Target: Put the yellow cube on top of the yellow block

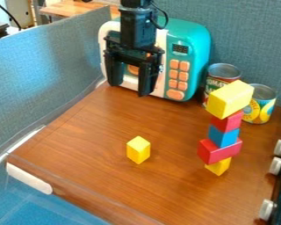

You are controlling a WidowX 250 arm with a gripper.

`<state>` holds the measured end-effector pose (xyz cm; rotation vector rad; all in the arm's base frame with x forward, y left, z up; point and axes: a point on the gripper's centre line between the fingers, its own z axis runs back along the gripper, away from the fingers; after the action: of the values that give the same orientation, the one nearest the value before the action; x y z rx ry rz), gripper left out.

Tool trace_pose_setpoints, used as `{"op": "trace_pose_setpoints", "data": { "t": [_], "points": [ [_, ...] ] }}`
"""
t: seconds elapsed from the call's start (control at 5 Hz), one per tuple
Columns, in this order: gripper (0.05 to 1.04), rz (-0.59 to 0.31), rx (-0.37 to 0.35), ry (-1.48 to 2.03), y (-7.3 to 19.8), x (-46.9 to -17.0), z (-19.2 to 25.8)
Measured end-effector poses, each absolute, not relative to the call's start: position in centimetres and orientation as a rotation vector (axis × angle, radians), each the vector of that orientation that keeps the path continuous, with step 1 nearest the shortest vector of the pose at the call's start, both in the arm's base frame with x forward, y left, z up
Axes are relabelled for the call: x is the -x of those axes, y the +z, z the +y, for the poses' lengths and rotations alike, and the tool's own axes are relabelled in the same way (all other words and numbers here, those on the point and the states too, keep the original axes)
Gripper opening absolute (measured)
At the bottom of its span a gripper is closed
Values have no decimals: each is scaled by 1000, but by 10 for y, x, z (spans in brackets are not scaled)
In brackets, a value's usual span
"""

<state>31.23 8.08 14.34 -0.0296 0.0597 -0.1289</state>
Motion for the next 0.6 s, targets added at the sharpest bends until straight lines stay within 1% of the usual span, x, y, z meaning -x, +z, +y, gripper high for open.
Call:
{"op": "trace_pose_setpoints", "data": {
  "t": [0.2,0.4,0.6],
  "points": [
    [1000,95,44,-133,130,-311,81],
    [1000,97,74,-159,106,-308,79],
    [1000,137,146,-210,79,-306,75]
  ]
}}
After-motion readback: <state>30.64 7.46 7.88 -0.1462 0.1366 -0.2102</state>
